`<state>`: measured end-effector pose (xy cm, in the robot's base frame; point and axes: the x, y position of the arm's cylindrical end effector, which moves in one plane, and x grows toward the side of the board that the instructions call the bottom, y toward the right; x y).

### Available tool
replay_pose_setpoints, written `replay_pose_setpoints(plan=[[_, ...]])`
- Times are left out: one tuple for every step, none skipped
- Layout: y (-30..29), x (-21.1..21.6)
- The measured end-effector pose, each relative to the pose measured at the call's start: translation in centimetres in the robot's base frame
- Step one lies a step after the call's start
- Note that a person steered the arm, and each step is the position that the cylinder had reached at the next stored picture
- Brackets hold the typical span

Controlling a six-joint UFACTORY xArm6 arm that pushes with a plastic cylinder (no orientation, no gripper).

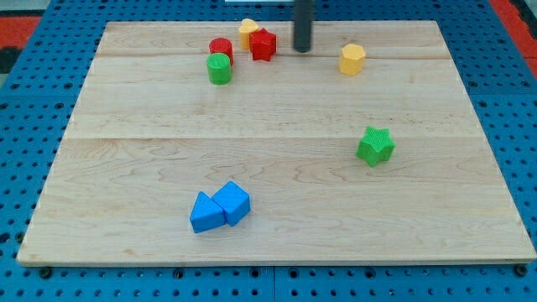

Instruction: Place the hexagon right to the green circle

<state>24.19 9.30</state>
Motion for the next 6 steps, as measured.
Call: replay_pose_setpoints(plan=[[8.9, -1.2], [10.5, 6.7], [2.4, 3.8], [-7.9, 0.4], [-8.7, 5.4], [-7.0, 11.1]])
